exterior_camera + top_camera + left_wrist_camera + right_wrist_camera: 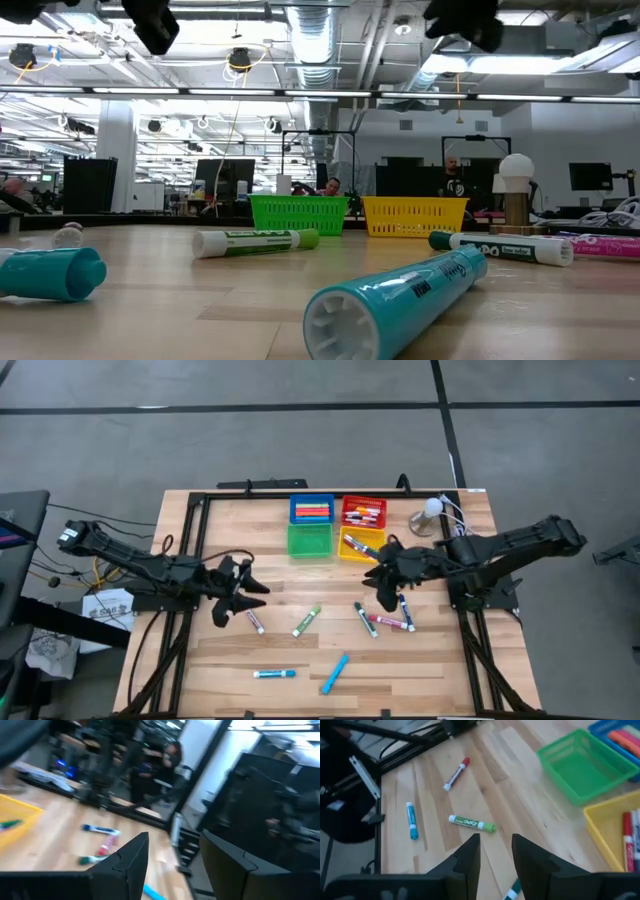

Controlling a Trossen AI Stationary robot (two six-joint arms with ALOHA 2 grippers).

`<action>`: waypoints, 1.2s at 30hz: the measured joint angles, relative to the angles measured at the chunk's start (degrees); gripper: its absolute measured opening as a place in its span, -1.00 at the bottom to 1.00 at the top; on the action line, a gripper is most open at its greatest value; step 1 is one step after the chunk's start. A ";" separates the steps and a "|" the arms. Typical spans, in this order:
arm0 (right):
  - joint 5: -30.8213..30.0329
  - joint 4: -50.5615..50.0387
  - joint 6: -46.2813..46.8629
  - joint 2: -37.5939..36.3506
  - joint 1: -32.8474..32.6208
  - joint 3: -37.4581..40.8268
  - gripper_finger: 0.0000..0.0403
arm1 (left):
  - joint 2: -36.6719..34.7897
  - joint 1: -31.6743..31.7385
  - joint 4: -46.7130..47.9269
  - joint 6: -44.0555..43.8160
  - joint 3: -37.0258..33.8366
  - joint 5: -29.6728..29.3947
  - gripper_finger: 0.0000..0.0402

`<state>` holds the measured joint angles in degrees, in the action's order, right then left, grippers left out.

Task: Pick & Place Markers
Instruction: Put the blue highlighter into the blue bin

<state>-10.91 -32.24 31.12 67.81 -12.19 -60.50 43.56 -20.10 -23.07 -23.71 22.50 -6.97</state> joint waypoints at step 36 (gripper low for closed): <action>-10.15 -2.01 2.37 -18.93 -17.67 8.56 -0.49 | 52.51 -5.23 -8.19 -30.38 31.34 5.33 -0.12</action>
<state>-21.06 -34.25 33.50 48.88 -29.87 -51.94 96.07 -25.34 -31.27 -54.08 53.84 -1.64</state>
